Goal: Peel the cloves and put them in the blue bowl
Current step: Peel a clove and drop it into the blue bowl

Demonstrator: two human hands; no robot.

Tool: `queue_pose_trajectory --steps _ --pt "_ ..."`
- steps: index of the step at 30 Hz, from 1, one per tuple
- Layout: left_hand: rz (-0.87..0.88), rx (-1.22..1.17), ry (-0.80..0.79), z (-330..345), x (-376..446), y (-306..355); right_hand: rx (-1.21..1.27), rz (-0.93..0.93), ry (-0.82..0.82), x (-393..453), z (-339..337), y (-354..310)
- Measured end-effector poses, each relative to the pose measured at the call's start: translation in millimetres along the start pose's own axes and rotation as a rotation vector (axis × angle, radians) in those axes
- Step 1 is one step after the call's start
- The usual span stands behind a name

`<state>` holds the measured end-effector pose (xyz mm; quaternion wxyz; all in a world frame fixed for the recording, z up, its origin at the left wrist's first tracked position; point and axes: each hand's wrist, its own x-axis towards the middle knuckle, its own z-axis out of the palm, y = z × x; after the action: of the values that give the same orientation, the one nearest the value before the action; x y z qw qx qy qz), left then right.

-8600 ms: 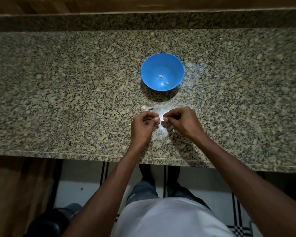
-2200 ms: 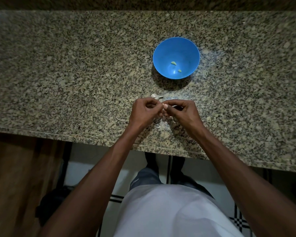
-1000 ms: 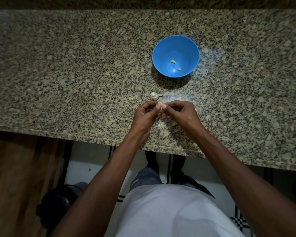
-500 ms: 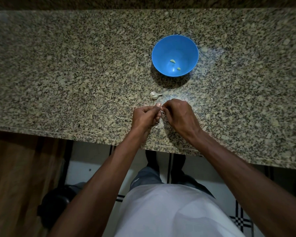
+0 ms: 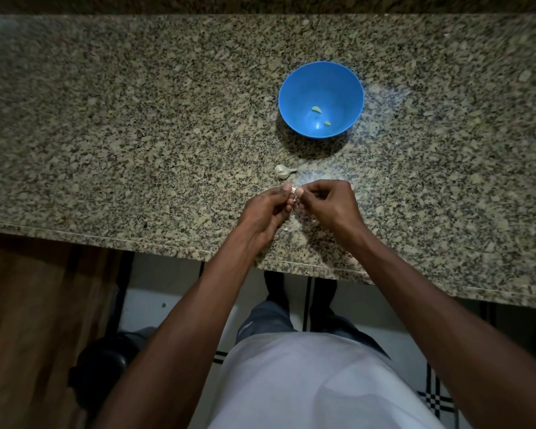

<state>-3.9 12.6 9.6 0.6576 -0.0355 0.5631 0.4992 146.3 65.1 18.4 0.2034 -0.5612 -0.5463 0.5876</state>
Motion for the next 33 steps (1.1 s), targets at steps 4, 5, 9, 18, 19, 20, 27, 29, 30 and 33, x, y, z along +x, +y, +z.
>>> queue_pose_trajectory --steps 4,5,9,18,19,20,27,29,30,33 --pt "0.063 0.033 -0.030 2.7 -1.1 -2.8 0.319 0.161 -0.135 -1.1 -5.7 -2.6" --pt "0.074 0.021 -0.034 4.2 -2.1 -3.5 0.391 0.218 -0.157 -0.7 -6.2 -3.5" --pt "0.116 -0.029 -0.004 8.9 -3.4 -6.5 0.599 0.401 -0.204 3.6 -6.4 -4.2" --pt "0.208 -0.004 0.057 2.8 -3.4 -8.9 0.038 0.051 -0.098 1.1 -15.4 4.9" --pt "0.226 0.011 0.064 0.9 -3.7 -8.9 -0.088 -0.018 -0.088 1.5 -17.9 7.4" --pt "0.241 0.025 0.066 -0.6 -4.2 -9.0 -0.207 -0.071 -0.079 1.8 -20.0 9.5" --pt "0.292 0.081 0.032 -2.9 -8.9 -6.8 -0.443 -0.270 0.006 -0.9 -16.2 4.9" --pt "0.317 0.118 0.032 -2.5 -9.8 -6.5 -0.377 -0.251 0.049 -0.9 -12.8 5.8" --pt "0.337 0.160 0.049 -2.5 -9.8 -6.9 -0.305 -0.200 0.053 -1.1 -11.2 4.7" --pt "0.406 0.309 0.099 -0.9 -11.9 -7.8 0.098 0.046 -0.105 -2.1 -8.4 -2.9"
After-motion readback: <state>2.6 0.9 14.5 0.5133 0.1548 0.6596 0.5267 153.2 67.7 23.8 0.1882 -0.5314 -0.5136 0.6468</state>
